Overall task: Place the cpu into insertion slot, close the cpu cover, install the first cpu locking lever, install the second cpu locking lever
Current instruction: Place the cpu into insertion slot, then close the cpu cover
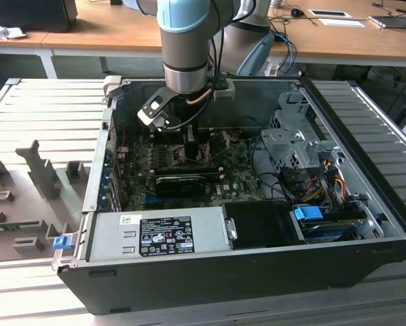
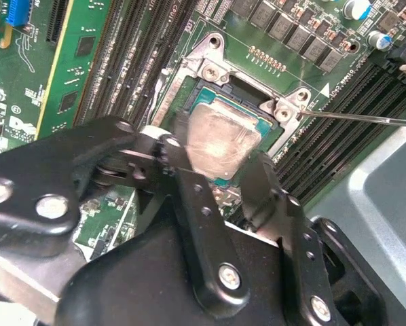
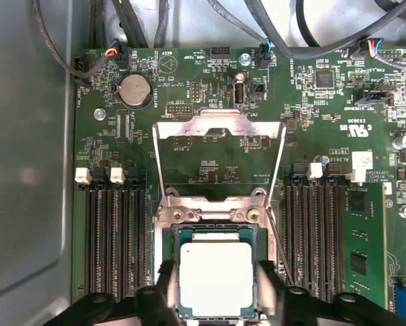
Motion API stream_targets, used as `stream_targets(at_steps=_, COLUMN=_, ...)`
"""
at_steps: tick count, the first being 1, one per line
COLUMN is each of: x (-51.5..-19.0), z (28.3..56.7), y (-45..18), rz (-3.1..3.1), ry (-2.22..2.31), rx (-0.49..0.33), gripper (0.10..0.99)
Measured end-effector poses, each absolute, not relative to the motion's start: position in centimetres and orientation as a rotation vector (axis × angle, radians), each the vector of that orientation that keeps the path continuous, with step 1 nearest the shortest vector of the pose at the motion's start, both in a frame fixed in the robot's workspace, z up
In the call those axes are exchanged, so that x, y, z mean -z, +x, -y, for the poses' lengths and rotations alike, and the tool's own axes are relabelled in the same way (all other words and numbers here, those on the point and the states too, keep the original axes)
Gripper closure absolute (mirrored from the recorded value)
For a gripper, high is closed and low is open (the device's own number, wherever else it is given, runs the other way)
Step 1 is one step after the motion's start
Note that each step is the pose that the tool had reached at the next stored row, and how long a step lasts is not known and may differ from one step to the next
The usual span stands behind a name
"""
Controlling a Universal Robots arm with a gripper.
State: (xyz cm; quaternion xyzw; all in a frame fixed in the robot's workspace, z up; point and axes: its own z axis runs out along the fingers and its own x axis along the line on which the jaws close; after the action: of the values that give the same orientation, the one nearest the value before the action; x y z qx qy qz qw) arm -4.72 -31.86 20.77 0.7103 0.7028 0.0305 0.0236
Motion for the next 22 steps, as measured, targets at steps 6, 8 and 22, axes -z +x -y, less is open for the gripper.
stream_targets(at_steps=6, x=-21.5, z=31.9, y=-4.7, rz=-2.172, ry=2.194, rx=-0.083, gripper=0.980)
stream_targets(at_steps=8, x=-21.5, z=31.9, y=-4.7, rz=-2.172, ry=2.194, rx=-0.083, gripper=0.980)
stream_targets(at_steps=22, x=-22.0, z=32.0, y=-2.9, rz=-2.176, ry=2.199, rx=-0.072, gripper=0.980)
